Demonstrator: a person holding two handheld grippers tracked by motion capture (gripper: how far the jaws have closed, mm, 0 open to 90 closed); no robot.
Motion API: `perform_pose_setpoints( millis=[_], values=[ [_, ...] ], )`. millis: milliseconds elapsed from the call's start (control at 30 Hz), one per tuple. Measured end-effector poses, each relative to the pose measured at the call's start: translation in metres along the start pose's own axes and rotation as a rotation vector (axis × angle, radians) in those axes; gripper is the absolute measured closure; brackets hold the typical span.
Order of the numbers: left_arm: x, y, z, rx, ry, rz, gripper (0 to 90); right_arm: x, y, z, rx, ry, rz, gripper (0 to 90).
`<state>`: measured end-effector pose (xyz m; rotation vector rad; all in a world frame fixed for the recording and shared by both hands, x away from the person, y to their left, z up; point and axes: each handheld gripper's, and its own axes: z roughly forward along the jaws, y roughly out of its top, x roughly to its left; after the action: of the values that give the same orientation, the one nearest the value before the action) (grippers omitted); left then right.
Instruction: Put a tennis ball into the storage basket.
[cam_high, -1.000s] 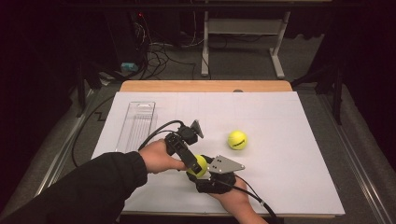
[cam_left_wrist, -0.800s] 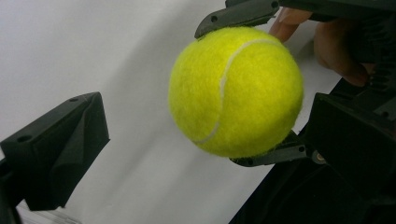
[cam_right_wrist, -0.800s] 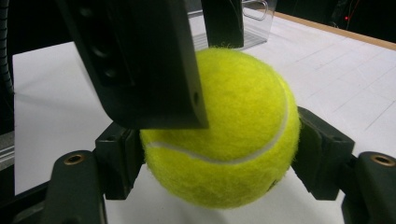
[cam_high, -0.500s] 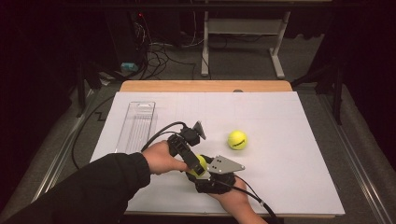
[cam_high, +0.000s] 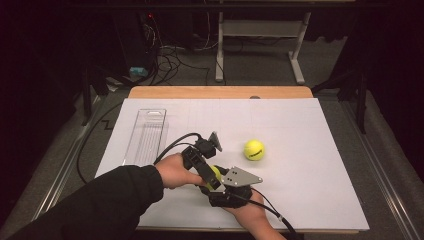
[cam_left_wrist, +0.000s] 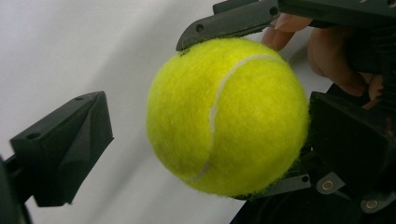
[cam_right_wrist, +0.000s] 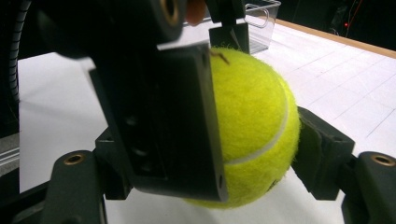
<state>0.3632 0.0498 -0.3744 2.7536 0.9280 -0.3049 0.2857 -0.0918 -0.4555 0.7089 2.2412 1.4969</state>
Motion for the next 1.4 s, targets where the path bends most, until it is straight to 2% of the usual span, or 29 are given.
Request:
perform_pose_setpoints(
  millis=[267, 300, 433, 700, 933, 1400],
  values=[
    [-0.0008, 0.0003, 0.0012, -0.008, -0.010, -0.004, 8.6, 0.0007, 0.0006, 0.0000, 0.002, -0.001, 0.000, 27.6],
    [-0.0001, 0.0006, 0.0009, 0.001, -0.015, 0.008, 10.4, 0.0006, 0.0007, 0.0001, 0.003, 0.000, -0.002, 27.6],
    [-0.0004, 0.0005, 0.0013, 0.001, -0.021, 0.013, 14.9, 0.0008, 0.0007, 0.0000, 0.003, -0.002, -0.001, 27.6],
    [0.0002, 0.0005, 0.0027, 0.009, -0.026, 0.008, 16.5, 0.0007, 0.0005, 0.0004, 0.004, -0.006, 0.007, 27.6],
    [-0.0003, 0.0001, 0.0022, 0.012, -0.031, 0.015, 24.4, 0.0006, 0.0004, 0.0005, 0.009, -0.011, 0.005, 27.6],
    [-0.0003, 0.0006, 0.0033, 0.011, -0.029, 0.009, 25.6, 0.0000, -0.0003, 0.0018, 0.009, -0.007, 0.005, 27.4]
  ],
)
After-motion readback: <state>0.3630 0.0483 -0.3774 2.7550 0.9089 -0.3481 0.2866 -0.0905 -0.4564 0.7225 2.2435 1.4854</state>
